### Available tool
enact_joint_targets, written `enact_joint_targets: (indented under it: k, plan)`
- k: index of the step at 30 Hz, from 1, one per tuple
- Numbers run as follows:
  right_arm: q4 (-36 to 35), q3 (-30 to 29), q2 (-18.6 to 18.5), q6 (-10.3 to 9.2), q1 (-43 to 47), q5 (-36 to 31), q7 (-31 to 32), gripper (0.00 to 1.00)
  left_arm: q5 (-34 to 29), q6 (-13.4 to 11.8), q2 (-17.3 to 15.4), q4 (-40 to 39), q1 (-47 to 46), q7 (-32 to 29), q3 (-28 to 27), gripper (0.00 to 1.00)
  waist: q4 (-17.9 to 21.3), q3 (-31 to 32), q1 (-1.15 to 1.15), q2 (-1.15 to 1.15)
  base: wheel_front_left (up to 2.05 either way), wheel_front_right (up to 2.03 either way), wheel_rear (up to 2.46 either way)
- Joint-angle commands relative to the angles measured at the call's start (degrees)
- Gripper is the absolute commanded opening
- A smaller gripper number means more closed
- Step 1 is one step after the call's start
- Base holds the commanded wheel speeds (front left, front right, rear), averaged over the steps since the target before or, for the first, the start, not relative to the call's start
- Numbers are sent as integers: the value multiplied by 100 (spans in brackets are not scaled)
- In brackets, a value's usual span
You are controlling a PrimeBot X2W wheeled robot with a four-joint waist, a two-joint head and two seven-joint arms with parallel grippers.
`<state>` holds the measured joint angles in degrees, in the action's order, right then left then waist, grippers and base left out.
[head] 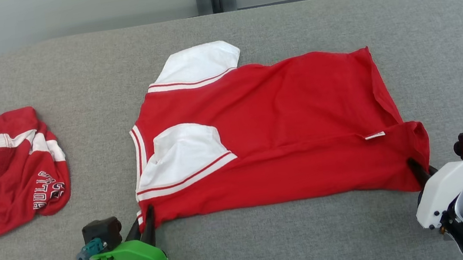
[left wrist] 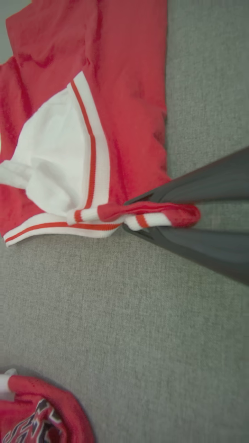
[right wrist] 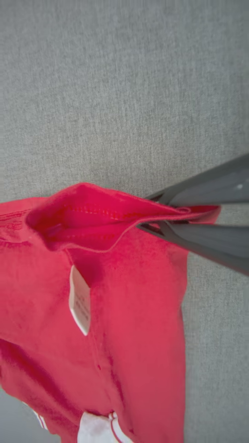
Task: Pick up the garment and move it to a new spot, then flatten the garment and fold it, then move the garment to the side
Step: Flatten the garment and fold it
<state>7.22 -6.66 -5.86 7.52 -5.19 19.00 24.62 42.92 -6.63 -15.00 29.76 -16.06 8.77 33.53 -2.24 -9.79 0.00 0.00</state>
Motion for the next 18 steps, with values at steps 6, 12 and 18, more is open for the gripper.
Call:
enact_joint_targets:
  k: [6, 12, 18]
  plan:
    - [-351, -201, 68, -9, 504, 46, 107, 0, 60, -280, -362, -669, 546, -200, -30, 0, 51, 163, 0, 0, 0, 0, 0]
    - [-351, -303, 169, -9, 767, 38, 201, 0, 183, -436, -501, -1062, 935, -423, -10, 0, 27, 132, 0, 0, 0, 0, 0]
    - [-310, -349, 217, -9, 767, -68, 151, 100, 193, -469, -520, -1218, 982, -390, -54, 100, 4, 97, 0, 0, 0, 0, 0]
